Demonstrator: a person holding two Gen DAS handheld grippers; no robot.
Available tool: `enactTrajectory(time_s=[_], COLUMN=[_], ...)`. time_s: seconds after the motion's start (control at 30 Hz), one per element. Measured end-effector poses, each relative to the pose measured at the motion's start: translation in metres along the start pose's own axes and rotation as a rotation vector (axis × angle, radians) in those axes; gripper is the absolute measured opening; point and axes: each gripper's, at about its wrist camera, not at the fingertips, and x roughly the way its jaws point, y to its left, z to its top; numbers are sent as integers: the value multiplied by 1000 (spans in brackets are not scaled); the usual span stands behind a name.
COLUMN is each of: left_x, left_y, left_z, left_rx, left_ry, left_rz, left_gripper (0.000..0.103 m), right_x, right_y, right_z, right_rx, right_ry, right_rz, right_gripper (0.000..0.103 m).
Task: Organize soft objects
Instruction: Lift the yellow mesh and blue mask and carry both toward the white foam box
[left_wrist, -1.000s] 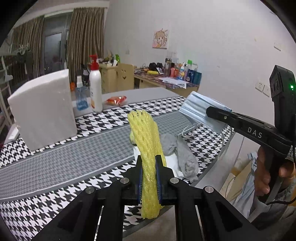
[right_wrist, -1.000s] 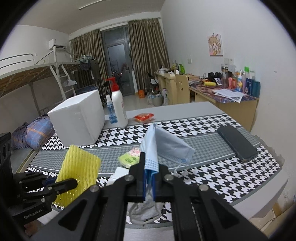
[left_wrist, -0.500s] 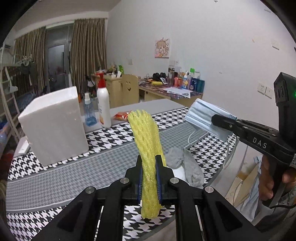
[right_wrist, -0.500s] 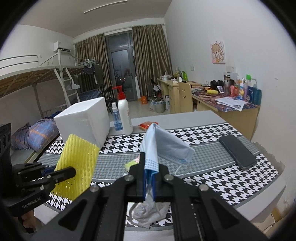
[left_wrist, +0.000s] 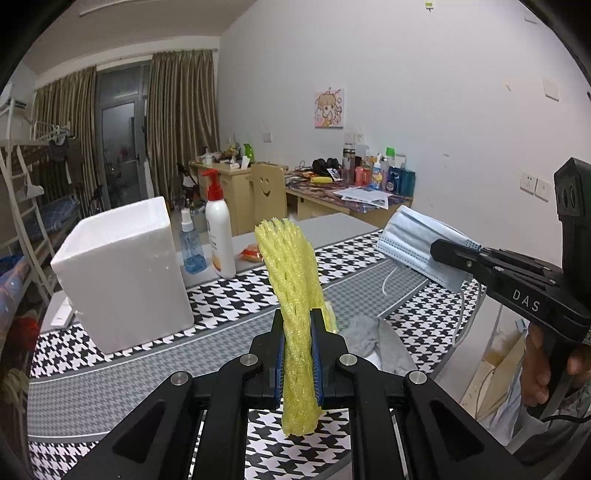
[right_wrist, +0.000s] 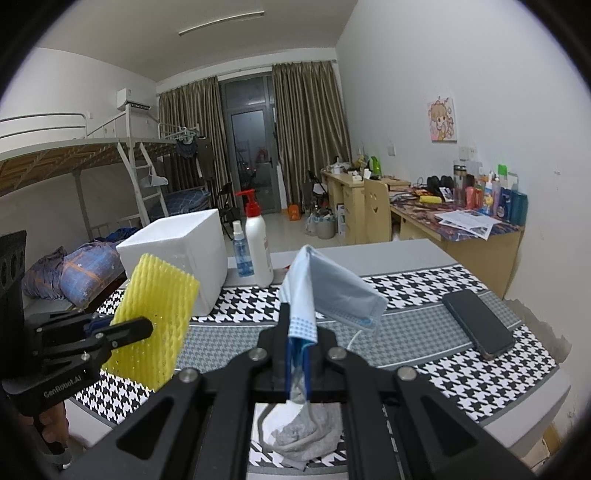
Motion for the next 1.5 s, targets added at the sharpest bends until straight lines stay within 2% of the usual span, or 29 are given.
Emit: enactTrajectory(time_s=[0.47, 1.0, 1.5], left_x=[-2, 1, -1], left_y=[12, 34, 55], left_z=[26, 51, 71], left_rx=[-1, -8, -1], left_ry=[-26, -46, -98], left_rz=[18, 52, 82], left_gripper=[13, 13, 13], right_x=[7, 13, 26], right_y=[7, 19, 33], right_z=[13, 35, 52], right_rx=[-12, -39, -52], right_ry=[-7, -65, -91], right_rz=[11, 23, 26], right_gripper=[7, 7, 7])
